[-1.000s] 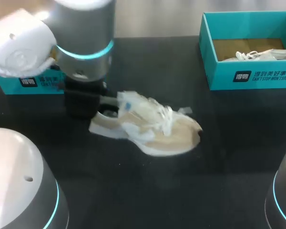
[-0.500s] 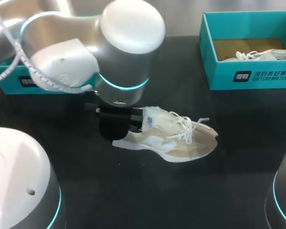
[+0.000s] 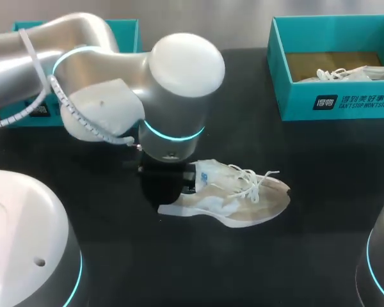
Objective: Take the shoe out of the shoebox, open the shoe tongue, remove and reinsert the insole, then place the shoe into the shoebox
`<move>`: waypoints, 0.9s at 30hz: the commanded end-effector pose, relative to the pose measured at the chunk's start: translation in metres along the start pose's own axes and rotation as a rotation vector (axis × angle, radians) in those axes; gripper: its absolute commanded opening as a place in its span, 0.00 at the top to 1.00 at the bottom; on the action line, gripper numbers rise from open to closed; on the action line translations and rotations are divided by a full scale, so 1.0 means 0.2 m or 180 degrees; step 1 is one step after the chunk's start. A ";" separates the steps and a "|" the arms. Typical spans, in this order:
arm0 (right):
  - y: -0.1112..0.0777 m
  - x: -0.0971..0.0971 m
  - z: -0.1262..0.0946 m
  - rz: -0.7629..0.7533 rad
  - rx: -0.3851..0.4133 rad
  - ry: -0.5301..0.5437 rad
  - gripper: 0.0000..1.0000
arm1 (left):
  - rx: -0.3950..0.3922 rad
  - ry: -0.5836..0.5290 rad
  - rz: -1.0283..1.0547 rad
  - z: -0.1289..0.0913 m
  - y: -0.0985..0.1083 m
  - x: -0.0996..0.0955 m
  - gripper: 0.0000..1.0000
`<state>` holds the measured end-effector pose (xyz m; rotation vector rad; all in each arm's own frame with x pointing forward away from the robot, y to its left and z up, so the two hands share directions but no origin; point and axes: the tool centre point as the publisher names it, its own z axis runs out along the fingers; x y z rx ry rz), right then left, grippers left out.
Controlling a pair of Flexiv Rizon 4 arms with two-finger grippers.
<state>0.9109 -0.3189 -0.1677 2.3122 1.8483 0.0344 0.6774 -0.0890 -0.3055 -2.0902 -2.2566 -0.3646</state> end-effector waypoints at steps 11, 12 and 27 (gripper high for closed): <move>0.00 0.00 0.00 0.0004 -0.0002 -0.0007 0.00 | 0.0112 -0.0040 -0.0008 0.22 -0.03 0.04 1.00; 0.00 0.00 0.00 0.0004 -0.0002 -0.0007 0.00 | 0.0098 -0.0042 0.0006 0.23 -0.03 0.03 1.00; 0.00 0.00 0.00 0.0004 -0.0002 -0.0007 0.00 | 0.0041 -0.0117 0.0030 0.30 0.03 0.00 1.00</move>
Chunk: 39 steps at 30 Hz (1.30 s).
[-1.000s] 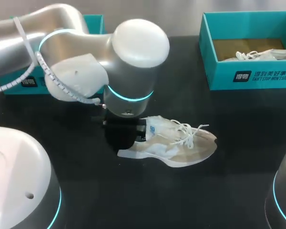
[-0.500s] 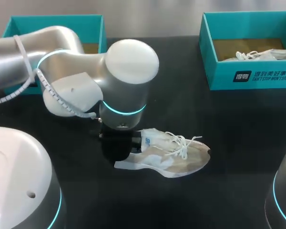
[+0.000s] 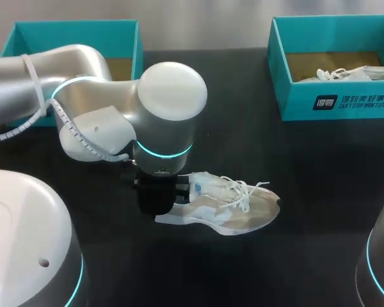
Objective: Take the shoe out of the shoebox, open the shoe tongue, remove and reinsert the insole, then place the shoe into the shoebox
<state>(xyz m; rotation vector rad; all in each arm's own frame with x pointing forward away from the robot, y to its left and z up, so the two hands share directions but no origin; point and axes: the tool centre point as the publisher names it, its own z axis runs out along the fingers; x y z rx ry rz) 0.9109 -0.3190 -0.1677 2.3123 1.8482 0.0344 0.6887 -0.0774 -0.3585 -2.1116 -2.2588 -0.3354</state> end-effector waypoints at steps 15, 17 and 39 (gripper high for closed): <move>0.00 0.00 0.00 0.0004 -0.0002 -0.0007 0.00 | 0.0103 -0.0162 0.0043 0.16 0.03 -0.03 1.00; 0.00 0.00 0.00 0.0004 -0.0002 -0.0007 0.00 | 0.0132 -0.0166 0.0040 0.16 0.02 -0.03 1.00; 0.00 0.00 0.00 0.0004 -0.0002 -0.0007 0.00 | -0.0087 -0.0615 -0.0055 -0.04 0.03 0.00 0.00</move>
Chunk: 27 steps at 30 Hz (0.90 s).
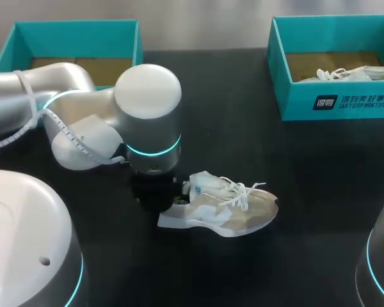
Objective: Take the shoe out of the shoebox, open the shoe tongue, remove and reinsert the insole, then place the shoe into the shoebox
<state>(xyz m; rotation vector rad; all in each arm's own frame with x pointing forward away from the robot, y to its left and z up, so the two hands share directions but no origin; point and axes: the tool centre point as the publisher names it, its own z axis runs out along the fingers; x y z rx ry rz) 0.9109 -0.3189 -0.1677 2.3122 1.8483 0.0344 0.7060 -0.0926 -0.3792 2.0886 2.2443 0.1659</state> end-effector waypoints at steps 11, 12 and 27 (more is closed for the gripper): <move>0.00 0.00 0.00 0.0004 -0.0002 -0.0007 0.00 | -0.0201 -0.0586 -0.0369 -0.53 -0.07 0.10 0.00; 0.00 0.00 0.00 0.0004 -0.0002 -0.0007 0.00 | -0.0139 -0.0686 -0.0467 -0.54 -0.06 0.12 0.00; 0.00 0.00 0.00 0.0004 -0.0002 -0.0007 0.00 | 0.0363 -0.1564 -0.1197 -0.83 -0.11 0.37 0.00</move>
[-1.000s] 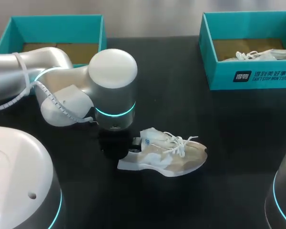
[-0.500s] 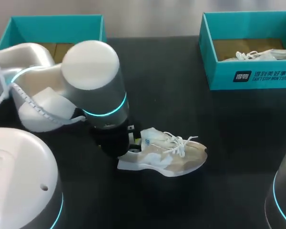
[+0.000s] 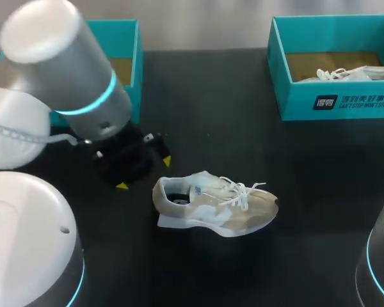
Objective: Take the shoe out of the shoebox, open the shoe tongue, remove and reinsert the insole, then place the shoe into the shoebox
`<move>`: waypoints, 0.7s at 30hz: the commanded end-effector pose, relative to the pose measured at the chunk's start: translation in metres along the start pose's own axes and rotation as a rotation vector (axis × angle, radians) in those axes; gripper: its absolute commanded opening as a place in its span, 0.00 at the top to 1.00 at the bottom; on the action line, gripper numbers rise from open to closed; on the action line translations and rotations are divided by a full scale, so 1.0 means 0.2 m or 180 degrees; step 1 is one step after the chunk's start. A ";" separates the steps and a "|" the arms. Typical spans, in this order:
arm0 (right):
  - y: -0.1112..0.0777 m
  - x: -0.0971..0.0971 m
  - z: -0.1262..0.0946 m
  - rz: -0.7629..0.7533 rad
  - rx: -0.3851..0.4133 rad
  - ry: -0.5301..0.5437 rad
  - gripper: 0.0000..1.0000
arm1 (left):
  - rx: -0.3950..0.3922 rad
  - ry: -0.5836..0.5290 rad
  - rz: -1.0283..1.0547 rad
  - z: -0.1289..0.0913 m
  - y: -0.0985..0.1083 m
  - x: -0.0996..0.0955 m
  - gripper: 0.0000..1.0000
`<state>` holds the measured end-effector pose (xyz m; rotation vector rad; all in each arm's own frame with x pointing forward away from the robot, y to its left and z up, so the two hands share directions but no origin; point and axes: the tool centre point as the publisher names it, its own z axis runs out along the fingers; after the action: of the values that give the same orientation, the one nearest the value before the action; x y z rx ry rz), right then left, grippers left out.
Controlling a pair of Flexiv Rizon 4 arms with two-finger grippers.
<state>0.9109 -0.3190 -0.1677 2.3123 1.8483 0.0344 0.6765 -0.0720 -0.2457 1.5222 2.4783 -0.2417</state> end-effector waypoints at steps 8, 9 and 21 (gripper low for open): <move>0.00 0.00 0.00 0.0004 -0.0002 -0.0007 0.00 | 0.0207 -0.0657 0.0121 -0.21 0.02 0.21 0.00; 0.00 0.00 0.00 0.0004 -0.0002 -0.0007 0.00 | 0.0207 -0.0657 0.0121 -0.21 0.02 0.21 0.00; 0.00 0.00 0.00 0.0004 -0.0002 -0.0007 0.00 | 0.0824 -0.0784 -0.0847 -0.19 0.13 0.31 0.00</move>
<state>0.9109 -0.3190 -0.1677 2.3123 1.8482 0.0345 0.6625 -0.0131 -0.2205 1.3662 2.4776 -0.5111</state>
